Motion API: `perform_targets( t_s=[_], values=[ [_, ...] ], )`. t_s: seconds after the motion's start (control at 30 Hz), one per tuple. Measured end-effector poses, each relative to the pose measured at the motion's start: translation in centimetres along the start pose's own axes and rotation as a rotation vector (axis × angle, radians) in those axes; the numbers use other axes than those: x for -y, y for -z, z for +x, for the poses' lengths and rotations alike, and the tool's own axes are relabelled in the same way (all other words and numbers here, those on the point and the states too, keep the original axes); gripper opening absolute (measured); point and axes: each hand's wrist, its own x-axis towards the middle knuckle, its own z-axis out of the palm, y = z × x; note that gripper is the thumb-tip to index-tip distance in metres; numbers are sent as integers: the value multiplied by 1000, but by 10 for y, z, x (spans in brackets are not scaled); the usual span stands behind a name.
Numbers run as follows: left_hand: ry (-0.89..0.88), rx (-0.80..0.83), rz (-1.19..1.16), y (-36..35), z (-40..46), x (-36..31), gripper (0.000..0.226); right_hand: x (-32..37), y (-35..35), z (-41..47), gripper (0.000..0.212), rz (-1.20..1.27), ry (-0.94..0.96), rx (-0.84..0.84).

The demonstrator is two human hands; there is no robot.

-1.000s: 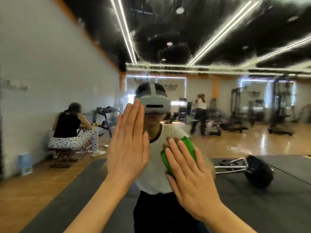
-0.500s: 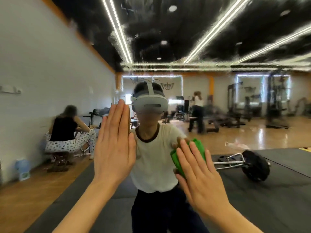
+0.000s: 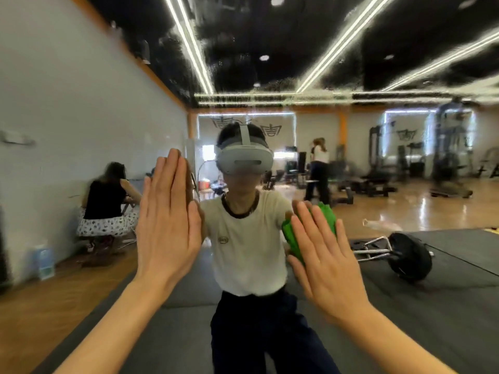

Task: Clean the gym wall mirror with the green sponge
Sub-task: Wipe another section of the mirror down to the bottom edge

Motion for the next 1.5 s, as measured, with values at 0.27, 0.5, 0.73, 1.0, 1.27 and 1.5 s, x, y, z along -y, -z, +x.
perform_targets(
  t_s=[0.27, 0.5, 0.73, 1.0, 1.27, 1.5],
  values=[
    [-54, 43, -80, -18, -1, -43, 62, -51, 26, 150, 58, 65, -263, -218],
    [5, 113, -65, -23, -6, -53, 61, -27, 4, -1, 55, 142, -41, -55],
    [108, 425, -503, 12, -60, -122, 65, -6, 54, -2, 44, 915, -401, -25],
    [272, 337, -726, 25, -93, -169, 65, 27, 97, -7, 55, 2215, -1169, 111],
    [550, 595, -946, 42, -88, -165, 65, 15, 108, -45, 76, 1858, -849, 427],
    [808, 794, -1080, 48, -78, -159, 15, 1, 106, -64, 109, 1738, -907, 477]
  ],
)
